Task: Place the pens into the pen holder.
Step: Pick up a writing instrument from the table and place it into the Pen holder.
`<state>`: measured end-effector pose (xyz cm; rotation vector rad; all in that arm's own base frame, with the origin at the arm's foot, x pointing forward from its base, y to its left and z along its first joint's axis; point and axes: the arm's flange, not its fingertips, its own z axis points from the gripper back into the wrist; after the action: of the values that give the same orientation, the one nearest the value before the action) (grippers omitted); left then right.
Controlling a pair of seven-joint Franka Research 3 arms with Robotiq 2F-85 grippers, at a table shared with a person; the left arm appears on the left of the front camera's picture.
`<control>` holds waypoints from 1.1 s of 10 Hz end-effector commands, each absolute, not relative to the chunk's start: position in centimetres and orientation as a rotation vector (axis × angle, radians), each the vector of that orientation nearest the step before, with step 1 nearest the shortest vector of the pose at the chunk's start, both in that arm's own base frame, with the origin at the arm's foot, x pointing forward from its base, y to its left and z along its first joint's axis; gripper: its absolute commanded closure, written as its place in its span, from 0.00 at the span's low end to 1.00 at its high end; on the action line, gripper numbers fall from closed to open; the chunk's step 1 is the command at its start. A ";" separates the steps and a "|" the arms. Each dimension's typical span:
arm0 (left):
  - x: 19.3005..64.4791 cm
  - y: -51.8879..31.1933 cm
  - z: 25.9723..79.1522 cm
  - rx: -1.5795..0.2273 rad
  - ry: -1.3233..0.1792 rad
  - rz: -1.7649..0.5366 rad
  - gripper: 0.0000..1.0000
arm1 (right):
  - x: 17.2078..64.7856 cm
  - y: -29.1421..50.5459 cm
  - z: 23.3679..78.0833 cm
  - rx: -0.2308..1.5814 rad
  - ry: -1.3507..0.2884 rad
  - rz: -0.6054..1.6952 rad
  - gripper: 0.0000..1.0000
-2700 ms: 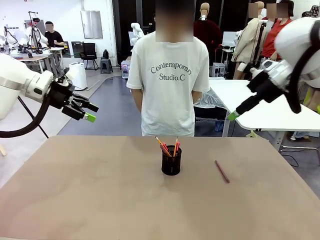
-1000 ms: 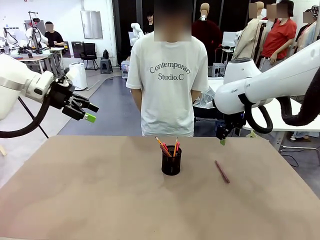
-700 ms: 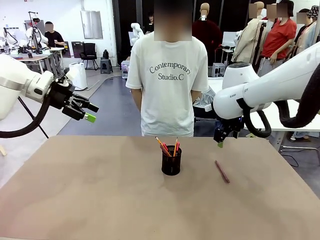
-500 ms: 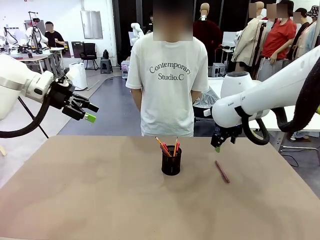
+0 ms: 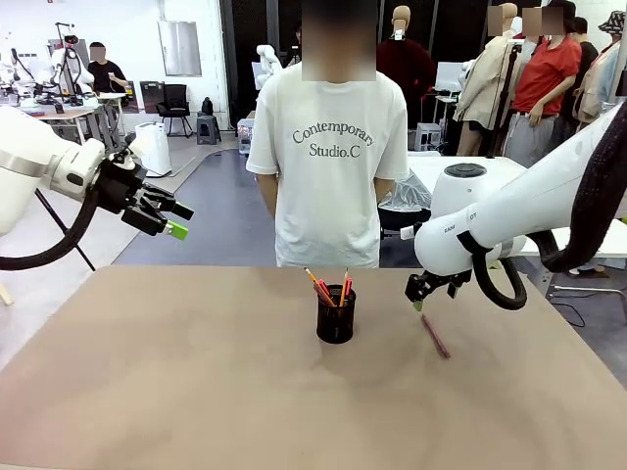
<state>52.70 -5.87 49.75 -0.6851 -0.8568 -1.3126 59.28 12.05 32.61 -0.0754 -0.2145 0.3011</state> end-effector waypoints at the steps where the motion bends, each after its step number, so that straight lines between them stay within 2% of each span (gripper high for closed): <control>1: 52.6 -5.8 49.9 -0.689 -0.853 -1.308 0.00 | 58.9 12.7 31.6 -0.018 -0.182 0.229 0.00; 9: 52.6 -5.8 49.9 -0.689 -0.853 -1.308 0.00 | 59.3 11.6 29.0 0.064 -0.093 0.175 0.00; 11: 52.6 -5.8 49.9 -0.689 -0.853 -1.308 0.00 | 59.4 11.2 28.9 0.075 -0.076 0.188 0.38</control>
<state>52.70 -5.87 49.75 -0.6851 -0.8568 -1.3126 58.91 11.57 28.82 0.0348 -0.0945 0.1712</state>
